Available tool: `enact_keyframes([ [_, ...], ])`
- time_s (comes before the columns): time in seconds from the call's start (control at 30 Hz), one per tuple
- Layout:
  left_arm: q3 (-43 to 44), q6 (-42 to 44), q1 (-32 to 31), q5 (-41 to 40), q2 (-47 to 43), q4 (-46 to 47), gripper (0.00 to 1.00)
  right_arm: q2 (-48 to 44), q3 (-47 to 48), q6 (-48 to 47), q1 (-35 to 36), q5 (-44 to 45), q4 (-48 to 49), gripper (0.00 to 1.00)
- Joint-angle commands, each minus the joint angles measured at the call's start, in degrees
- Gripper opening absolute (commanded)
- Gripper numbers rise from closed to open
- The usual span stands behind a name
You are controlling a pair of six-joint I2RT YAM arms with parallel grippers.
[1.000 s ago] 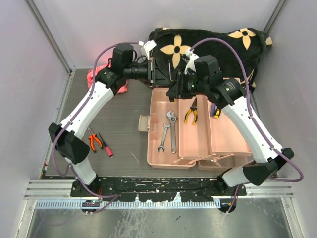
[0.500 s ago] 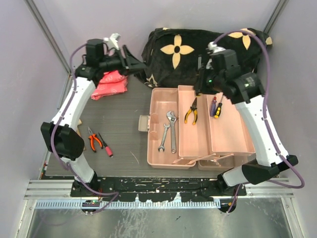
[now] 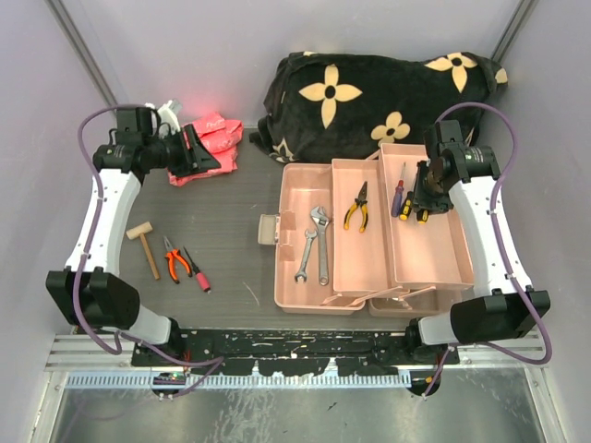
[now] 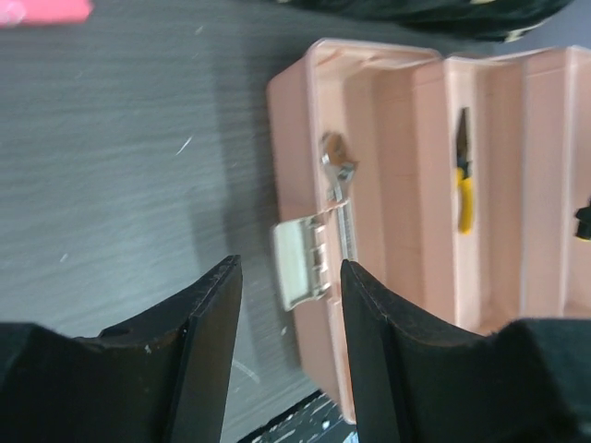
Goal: Pack the tool kit
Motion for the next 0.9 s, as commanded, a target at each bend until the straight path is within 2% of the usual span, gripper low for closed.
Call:
enact_keyframes([
  [0.0,-4.85,5.64,2.08,-6.02,-5.36,-5.61,0.48,-3.43,-2.4,-0.15,-0.11,-0.05,1.98,0.02],
  [0.23,-11.06,7.73,2.38,-12.86,-11.28,-9.72,0.47,-2.86,-4.71,0.19,-1.17,0.9,3.73,0.04],
  [0.37,-17.14,7.66,2.38,-19.64,-13.4,-12.59,0.47,-2.35,-5.45,0.24,-1.24,0.93,5.03,0.2],
  [0.47,-21.95,5.82,2.42,-23.3,-16.16,-14.51,0.46,-2.2,-5.1,0.25,-1.35,0.47,5.54,0.37],
  [0.63,-30.03,-3.28,2.38,-20.34,-15.71,-15.92,0.44,-2.87,-3.08,0.19,-1.34,-0.57,5.99,0.58],
  [0.73,-35.78,-9.77,2.38,-17.56,-15.19,-14.31,0.44,-3.44,-1.13,-0.09,-1.3,-1.05,5.55,0.65],
  [0.87,-41.79,-15.42,2.42,-17.3,-14.36,-12.61,0.42,-4.48,1.91,-0.36,-1.3,-0.94,4.02,0.67],
])
